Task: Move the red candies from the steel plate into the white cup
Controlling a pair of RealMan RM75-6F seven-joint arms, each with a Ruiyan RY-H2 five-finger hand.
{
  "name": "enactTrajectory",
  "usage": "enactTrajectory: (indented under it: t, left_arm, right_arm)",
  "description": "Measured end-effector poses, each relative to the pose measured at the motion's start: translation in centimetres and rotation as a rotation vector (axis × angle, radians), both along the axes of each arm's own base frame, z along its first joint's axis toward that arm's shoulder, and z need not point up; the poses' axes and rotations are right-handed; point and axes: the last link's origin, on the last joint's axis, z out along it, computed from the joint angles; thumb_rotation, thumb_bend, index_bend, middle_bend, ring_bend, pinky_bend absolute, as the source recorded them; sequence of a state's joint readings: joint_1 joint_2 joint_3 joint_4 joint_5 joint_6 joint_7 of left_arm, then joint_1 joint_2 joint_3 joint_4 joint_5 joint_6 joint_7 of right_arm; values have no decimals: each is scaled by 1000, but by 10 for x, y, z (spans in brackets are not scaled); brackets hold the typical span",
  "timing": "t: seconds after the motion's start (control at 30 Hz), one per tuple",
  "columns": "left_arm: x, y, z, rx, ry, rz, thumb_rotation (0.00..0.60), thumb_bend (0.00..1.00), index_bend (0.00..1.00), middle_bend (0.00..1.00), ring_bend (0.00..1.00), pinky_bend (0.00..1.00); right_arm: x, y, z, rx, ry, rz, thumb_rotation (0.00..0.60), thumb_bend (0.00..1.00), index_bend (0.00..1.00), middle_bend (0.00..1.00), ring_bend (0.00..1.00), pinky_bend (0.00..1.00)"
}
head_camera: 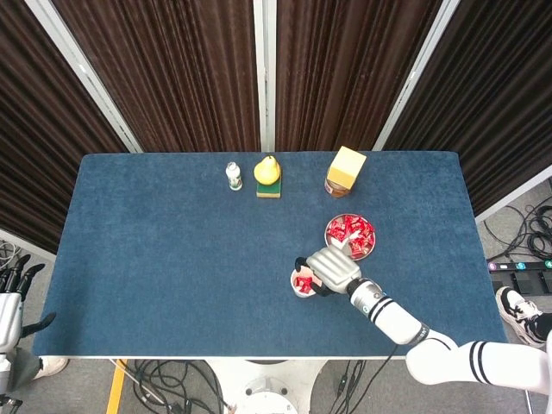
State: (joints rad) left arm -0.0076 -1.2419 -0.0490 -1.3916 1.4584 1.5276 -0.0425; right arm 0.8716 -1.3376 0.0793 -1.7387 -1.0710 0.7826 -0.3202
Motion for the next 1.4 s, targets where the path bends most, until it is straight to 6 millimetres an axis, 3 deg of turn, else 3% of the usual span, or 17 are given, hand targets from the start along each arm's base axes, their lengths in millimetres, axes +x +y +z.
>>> enactTrajectory:
  t: [0.1, 0.3, 0.47, 0.63, 0.9, 1.4]
  left_arm:
    - [0, 0, 0, 3, -1, 1, 600, 100, 233, 163, 176, 161]
    - [0, 1, 0, 1, 2, -1, 600, 99, 233, 163, 176, 161]
    - [2, 2, 0, 0, 2, -8, 600, 99, 233, 163, 176, 161]
    - [2, 3, -1, -6, 0, -4, 600, 99, 233, 163, 176, 161]
    - [2, 3, -1, -7, -4, -5, 600, 100, 233, 163, 176, 161]
    - [1, 0, 1, -9, -11, 1, 600, 100, 233, 164, 176, 161]
  right_arm:
    - [-4, -9, 13, -57, -22, -28, 600, 358, 338, 932, 970, 1000]
    - [-31, -37, 30, -170, 9, -136, 600, 299, 353, 932, 970, 1000]
    - [-55, -64, 27, -202, 79, -258, 600, 278, 382, 932, 970, 1000]
    - [-65, -87, 10, -211, 147, -335, 600, 276, 388, 932, 970, 1000]
    - [-59, -97, -26, -181, 201, -363, 600, 213, 393, 932, 970, 1000]
    - [-70, -104, -30, -216, 227, -404, 600, 168, 402, 932, 969, 1000]
